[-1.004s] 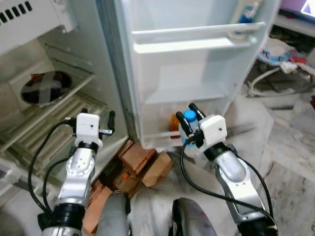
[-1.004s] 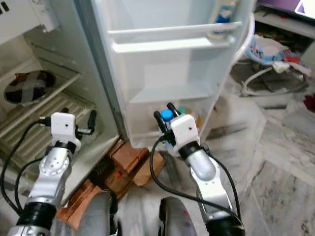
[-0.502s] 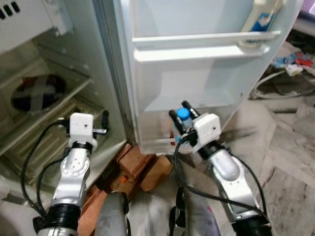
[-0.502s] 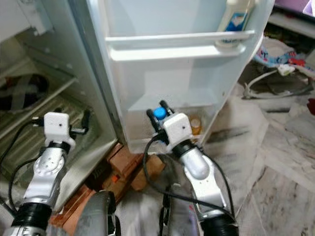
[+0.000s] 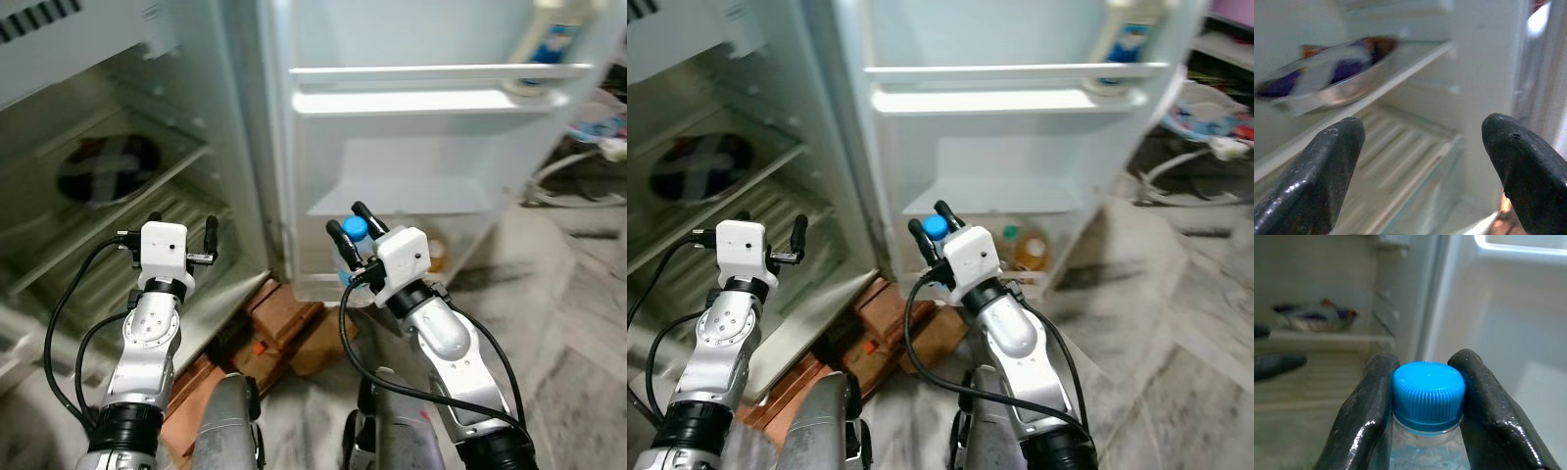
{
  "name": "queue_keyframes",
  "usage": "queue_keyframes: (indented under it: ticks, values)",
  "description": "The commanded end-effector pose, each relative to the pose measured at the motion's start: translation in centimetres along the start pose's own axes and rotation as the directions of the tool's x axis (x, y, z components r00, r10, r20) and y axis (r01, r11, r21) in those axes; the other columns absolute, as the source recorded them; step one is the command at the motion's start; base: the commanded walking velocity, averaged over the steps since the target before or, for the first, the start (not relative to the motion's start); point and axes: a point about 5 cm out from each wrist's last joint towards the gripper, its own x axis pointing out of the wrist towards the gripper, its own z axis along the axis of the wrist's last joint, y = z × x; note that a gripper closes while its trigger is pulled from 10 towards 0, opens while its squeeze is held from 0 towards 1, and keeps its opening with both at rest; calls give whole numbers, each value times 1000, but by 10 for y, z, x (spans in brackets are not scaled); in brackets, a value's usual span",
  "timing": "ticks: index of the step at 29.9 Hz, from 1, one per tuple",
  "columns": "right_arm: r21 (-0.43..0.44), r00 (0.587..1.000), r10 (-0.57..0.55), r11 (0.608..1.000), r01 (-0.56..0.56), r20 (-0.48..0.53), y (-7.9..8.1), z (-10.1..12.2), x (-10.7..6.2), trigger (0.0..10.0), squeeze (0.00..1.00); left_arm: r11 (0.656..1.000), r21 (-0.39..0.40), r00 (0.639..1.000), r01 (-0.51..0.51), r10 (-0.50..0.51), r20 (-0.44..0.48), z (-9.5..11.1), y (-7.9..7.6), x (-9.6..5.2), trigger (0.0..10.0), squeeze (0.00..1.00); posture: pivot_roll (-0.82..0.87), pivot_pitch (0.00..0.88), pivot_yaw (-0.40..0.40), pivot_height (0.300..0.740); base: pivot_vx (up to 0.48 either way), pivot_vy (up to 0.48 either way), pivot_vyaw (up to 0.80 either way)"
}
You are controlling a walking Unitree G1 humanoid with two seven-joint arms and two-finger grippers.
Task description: Restocking fridge
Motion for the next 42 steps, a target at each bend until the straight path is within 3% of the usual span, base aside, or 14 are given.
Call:
queue_keyframes:
  ticks: [1, 7, 23, 29, 35, 42]
  values:
    - [-1, 999, -45, 999, 45, 0, -5, 1, 0, 10000, 0, 1000, 7, 1000, 6, -6, -1, 1, 0, -1, 10000, 0, -12, 128, 13, 641, 0, 0, 0]
    - [16, 994, -97, 995, 98, -46, -7, -9, 4, 10000, 0, 1000, 6, 1000, 15, -15, -9, 1, 0, -4, 10000, 0, -2, 148, 13, 637, 0, 0, 0]
    - [7, 994, -98, 995, 99, -46, -9, -15, 9, 10000, 0, 999, -6, 999, 44, -44, -5, 5, -5, -1, 10000, 0, -3, 151, 21, 547, 0, 0, 0]
    - [-6, 994, -105, 994, 105, -42, -12, -16, 12, 10000, 0, 999, -13, 999, 46, -46, 7, 8, -4, -1, 10000, 0, 12, 154, 23, 547, 0, 0, 0]
    - [-87, 996, -93, 992, 93, 1, -10, -12, 26, 10000, 0, 998, -7, 998, 55, -55, 19, 11, -3, -2, 10000, 0, 25, 167, 24, 547, 0, 0, 0]
    - [-88, 998, -42, 995, 47, 48, -10, -4, 35, 10000, 0, 998, 1, 997, 66, -66, 37, 15, 0, -1, 10000, 0, 34, 176, 27, 547, 182, 0, 0]
